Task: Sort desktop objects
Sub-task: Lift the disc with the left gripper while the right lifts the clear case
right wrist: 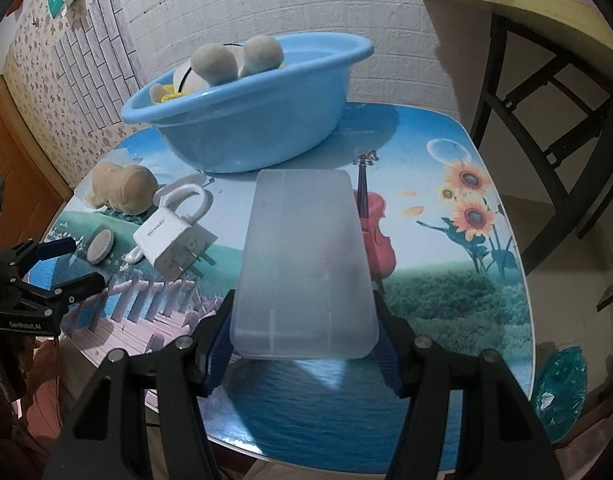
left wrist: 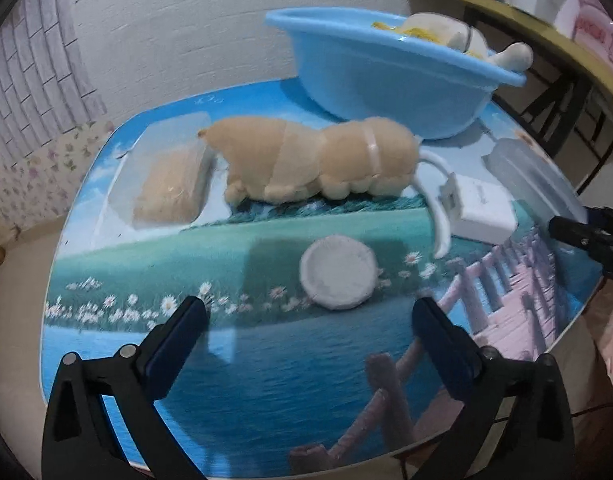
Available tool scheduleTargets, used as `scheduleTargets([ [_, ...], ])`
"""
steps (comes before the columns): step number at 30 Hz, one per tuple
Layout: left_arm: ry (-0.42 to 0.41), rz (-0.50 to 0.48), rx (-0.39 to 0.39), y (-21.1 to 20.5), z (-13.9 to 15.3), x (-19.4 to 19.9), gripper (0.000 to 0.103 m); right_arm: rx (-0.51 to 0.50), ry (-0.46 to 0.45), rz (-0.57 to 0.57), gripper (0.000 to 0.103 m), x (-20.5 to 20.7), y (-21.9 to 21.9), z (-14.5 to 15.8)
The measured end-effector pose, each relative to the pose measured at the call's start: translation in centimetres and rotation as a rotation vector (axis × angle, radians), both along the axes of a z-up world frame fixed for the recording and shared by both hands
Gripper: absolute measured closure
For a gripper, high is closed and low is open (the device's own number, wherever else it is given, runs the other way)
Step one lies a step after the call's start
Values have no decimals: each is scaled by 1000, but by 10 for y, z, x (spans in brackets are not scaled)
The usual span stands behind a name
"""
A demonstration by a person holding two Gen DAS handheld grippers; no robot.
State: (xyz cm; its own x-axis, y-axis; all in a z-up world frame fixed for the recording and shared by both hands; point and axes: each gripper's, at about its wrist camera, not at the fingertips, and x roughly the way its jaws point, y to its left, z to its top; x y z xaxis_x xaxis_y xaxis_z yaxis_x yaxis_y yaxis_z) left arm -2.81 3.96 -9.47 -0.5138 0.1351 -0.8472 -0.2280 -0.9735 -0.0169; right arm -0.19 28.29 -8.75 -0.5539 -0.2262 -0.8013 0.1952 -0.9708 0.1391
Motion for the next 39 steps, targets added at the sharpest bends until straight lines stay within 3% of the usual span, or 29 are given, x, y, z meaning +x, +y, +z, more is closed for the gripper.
scheduleTargets([
  [6, 15, -17, 6, -1, 0, -4, 4, -2, -4, -3, 43, -1, 0, -2],
  [8, 53, -44, 17, 0, 3, 0, 24, 0, -4, -2, 43, -1, 0, -2],
  [10, 72, -66, 32, 1, 7, 1, 67, -3, -5, -3, 43, -1, -1, -2],
  [22, 76, -66, 55, 0, 18, 2, 67, -20, 58, -29, 43, 5, 4, 17],
  [39, 181, -33, 65, 14, 89, -6, 67, -152, 234, -69, 43, 18, 25, 85],
])
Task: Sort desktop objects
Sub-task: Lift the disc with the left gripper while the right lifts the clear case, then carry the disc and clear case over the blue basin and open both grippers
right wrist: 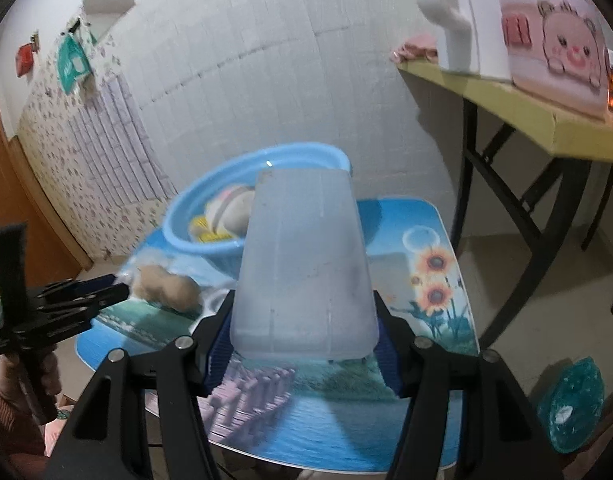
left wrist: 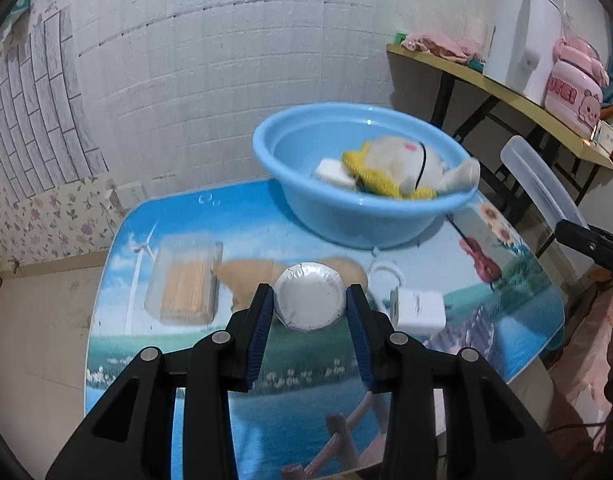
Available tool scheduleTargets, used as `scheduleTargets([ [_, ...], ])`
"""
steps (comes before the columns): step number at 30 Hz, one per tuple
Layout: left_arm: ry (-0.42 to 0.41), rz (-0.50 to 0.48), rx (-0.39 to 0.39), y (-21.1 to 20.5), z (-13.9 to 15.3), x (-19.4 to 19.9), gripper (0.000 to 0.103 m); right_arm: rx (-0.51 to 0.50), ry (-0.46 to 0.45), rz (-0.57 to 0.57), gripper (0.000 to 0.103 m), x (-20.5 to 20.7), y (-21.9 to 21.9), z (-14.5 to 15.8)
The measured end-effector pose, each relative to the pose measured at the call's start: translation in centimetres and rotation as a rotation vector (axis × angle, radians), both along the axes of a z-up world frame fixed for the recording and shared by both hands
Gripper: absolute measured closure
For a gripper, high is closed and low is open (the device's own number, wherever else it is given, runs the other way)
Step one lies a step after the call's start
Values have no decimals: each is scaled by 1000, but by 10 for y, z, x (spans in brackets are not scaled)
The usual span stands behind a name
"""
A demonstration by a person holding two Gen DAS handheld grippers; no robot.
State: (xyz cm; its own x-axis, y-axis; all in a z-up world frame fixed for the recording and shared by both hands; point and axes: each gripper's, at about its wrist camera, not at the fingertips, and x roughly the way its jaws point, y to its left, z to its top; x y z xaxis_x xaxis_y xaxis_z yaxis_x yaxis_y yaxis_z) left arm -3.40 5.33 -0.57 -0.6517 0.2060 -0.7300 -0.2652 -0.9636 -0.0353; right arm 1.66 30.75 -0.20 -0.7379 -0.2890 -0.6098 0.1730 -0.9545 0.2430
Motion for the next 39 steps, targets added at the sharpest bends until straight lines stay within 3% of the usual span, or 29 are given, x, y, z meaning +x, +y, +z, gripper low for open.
scheduleTargets([
  [15, 43, -45, 9, 31, 29, -50, 67, -58, 56, 80, 43, -41, -12, 10],
  [31, 47, -111, -8, 66, 29, -135, 66, -58, 66, 92, 43, -118, -30, 10],
  [39, 36, -97, -21, 65, 26, -148, 66, -62, 80, 100, 43, -141, -36, 18],
])
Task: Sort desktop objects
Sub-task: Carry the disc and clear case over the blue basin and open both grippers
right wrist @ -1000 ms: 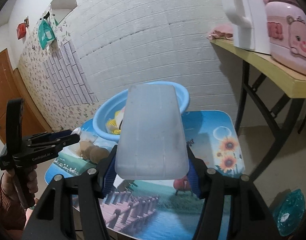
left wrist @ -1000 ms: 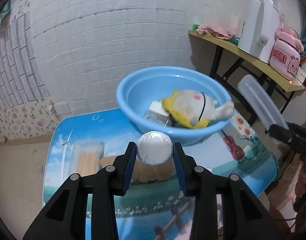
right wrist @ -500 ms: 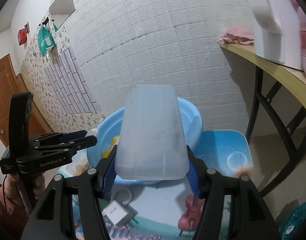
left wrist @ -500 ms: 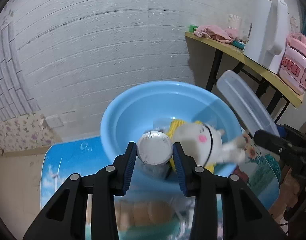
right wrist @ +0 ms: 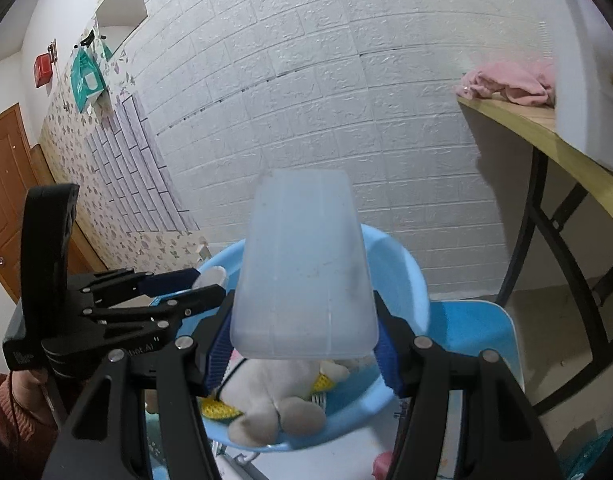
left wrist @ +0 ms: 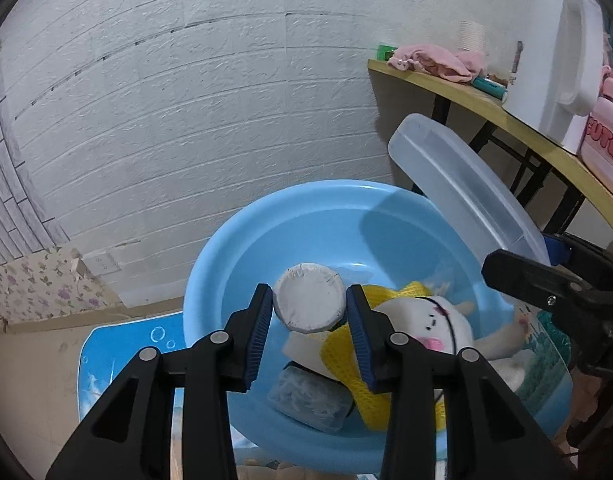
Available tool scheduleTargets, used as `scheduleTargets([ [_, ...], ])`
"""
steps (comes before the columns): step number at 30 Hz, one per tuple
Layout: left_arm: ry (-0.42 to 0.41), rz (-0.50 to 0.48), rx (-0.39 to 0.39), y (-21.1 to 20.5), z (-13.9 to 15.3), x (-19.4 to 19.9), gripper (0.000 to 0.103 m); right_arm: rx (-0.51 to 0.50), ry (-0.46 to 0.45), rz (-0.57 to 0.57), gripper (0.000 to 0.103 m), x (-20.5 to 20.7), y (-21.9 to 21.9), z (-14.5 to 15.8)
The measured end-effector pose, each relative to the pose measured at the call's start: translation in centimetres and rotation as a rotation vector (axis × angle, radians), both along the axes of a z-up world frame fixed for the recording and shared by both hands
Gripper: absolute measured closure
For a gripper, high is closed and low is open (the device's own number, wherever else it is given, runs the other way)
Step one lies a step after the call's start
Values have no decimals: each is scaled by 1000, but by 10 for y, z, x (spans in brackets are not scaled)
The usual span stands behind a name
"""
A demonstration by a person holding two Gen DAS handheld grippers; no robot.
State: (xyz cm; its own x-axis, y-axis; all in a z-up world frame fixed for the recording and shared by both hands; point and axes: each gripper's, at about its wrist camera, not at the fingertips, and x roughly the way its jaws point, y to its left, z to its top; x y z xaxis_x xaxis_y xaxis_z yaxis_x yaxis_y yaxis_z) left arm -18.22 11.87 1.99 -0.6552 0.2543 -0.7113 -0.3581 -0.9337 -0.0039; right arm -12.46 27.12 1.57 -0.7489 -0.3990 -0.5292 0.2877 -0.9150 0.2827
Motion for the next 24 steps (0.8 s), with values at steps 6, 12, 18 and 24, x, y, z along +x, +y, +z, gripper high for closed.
scheduleTargets([
  [6, -7, 11, 10, -5, -3, 2, 49, 14, -25, 17, 43, -3, -6, -6],
  [12, 31, 14, 36, -11, 8, 10, 21, 22, -45, 4, 43, -3, -7, -8],
  [18, 47, 40, 56, -25, 16, 19, 19, 31, -57, 2, 43, -3, -11, -7],
  [24, 85, 150, 20, -43, 20, 30, 10, 51, -32, 3, 31, 6, -19, 1],
])
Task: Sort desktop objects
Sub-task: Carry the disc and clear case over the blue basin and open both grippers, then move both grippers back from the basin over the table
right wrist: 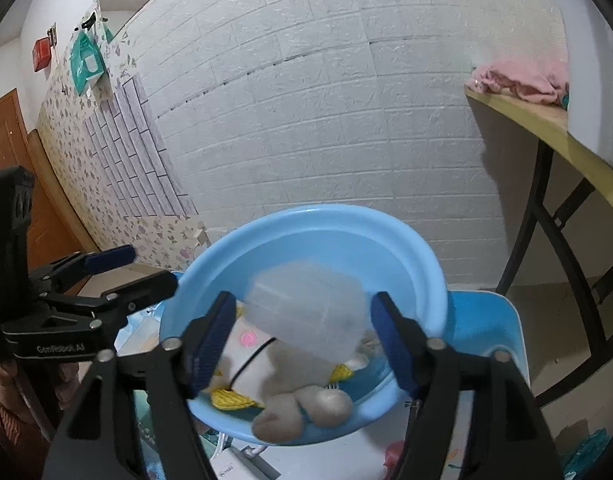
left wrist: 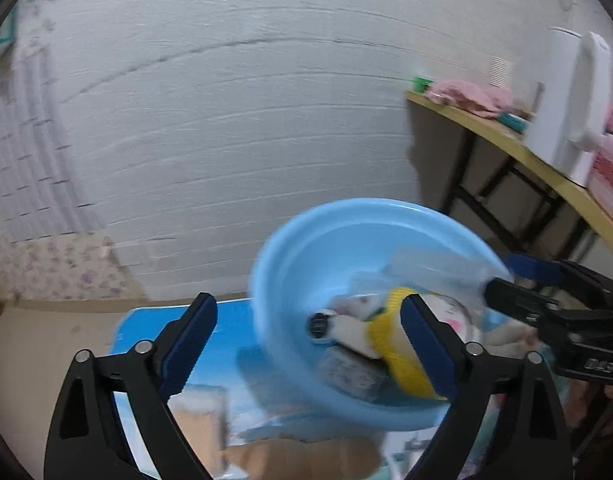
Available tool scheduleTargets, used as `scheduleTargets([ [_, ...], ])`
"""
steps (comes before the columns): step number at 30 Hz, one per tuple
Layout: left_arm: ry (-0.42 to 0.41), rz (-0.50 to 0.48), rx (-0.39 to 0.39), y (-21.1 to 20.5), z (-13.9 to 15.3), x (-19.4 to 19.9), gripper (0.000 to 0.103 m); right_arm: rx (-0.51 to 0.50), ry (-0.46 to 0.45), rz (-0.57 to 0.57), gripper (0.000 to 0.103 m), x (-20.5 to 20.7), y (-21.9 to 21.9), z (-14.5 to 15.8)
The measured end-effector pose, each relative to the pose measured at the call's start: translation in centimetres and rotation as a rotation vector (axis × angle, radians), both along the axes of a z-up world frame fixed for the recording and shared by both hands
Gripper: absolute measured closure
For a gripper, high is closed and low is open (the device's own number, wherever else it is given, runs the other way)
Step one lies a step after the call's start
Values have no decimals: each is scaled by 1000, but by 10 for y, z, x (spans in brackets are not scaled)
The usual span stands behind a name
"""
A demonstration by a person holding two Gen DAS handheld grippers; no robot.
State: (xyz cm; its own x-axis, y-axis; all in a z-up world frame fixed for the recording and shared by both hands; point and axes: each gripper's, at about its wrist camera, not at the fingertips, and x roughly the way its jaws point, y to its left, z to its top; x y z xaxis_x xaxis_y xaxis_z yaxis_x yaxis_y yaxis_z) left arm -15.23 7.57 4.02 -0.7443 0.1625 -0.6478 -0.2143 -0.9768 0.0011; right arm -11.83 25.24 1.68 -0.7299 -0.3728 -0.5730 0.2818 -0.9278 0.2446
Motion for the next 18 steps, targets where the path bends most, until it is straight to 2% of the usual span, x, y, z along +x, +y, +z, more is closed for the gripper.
scheduleTargets([
  [3, 12, 36, -20, -7, 3, 7, 10, 1, -6, -9, 30, 5, -1, 3],
  [10, 14, 60, 6, -22, 9, 30, 6, 18, -47, -24, 30, 22, -2, 1],
  [18, 23, 63, -2, -26, 11, 58, 0, 27, -58, -18, 30, 48, -5, 3],
])
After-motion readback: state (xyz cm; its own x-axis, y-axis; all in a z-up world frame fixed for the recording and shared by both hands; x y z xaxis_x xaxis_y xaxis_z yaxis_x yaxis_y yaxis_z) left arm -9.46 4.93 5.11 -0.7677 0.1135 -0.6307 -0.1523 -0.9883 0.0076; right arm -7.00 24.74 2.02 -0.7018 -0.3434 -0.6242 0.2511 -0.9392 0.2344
